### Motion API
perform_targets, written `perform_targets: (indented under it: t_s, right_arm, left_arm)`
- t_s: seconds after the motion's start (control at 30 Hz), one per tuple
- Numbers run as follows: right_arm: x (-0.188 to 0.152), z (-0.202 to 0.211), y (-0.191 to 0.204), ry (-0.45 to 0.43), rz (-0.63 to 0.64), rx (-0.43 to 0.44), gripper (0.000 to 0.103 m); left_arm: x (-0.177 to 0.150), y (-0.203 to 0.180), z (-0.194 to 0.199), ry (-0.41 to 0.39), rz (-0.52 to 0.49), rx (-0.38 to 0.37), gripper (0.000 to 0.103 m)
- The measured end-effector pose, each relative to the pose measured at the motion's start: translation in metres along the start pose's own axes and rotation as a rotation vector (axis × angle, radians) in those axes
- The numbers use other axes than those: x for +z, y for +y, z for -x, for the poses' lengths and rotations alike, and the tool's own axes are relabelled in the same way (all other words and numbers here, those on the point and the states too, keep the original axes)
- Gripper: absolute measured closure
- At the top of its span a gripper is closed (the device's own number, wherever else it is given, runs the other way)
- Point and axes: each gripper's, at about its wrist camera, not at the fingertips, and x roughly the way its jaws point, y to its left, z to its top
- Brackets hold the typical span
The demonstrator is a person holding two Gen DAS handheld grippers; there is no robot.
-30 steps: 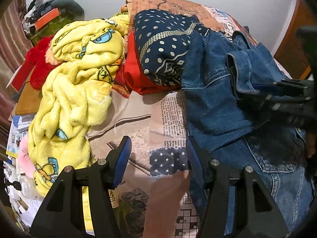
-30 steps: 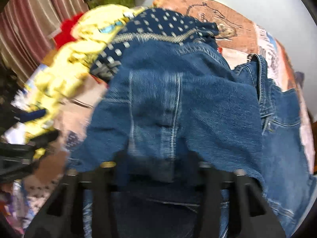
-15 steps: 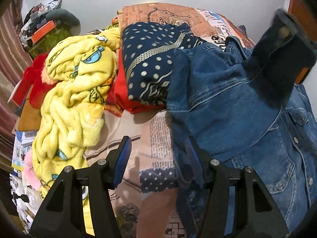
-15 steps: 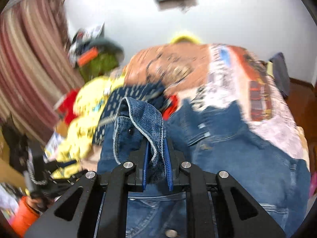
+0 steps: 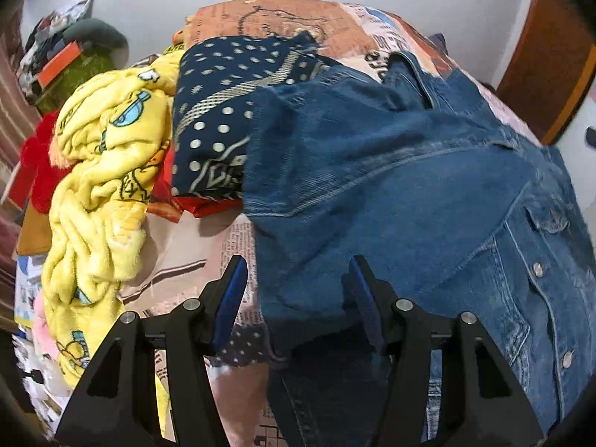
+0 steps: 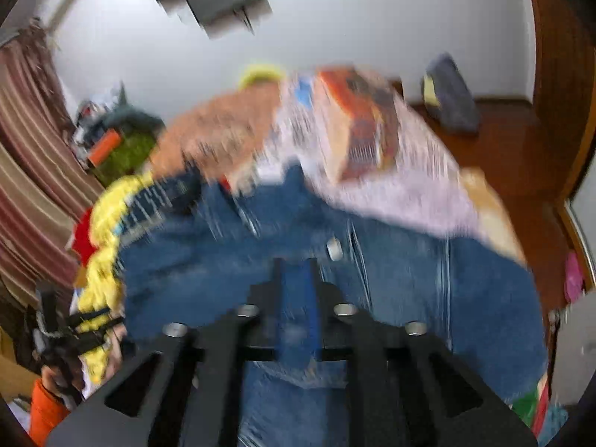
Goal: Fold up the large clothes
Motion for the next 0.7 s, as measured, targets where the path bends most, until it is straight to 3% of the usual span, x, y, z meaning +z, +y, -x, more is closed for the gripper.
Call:
perform_targets:
  t_s: [0.07,0.27,0.43,0.47,0.53,0.6,0.7]
  right_arm:
    - [-0.01,-0.025,-0.005,0.07,-0.039,-0.009,0.042]
    - [-0.023,-0.093,-0.021,0.233,-0.186,0.049,0.041]
    - [-0.016,-0.118,-0.018,0.209,-0.261,0.021,0.041]
    - [-0.011,-0.121,-0.015,0.203,-0.261,0.012,0.045]
    - [-0.008,-0.125,-0.012,0.196,-0.27,-0.008,0.064]
    - [-0.007,-0.123,-0.012,0.185,-0.253,-0.002,0.088]
    - [-0.004,-0.108,-0.001,0.121,-0.199,-0.008,0.09]
  left_arm:
    - [-0.003,-0.009,0.004,-0.01,-0.036,0.021,0.046]
    - [-0.013,-0.016,0.015,-0.04,-0.062,0.05,0.036]
    - [-0.019,-0.002,0.021,-0.05,-0.024,0.06,0.036]
    - [-0.02,0.002,0.021,-0.049,-0.012,0.062,0.036]
    - [-0.021,0.006,0.021,-0.047,0.001,0.068,0.036]
    - [-0.02,0.011,0.022,-0.051,0.013,0.075,0.036]
    - [-0.017,0.017,0.025,-0.064,0.019,0.092,0.036]
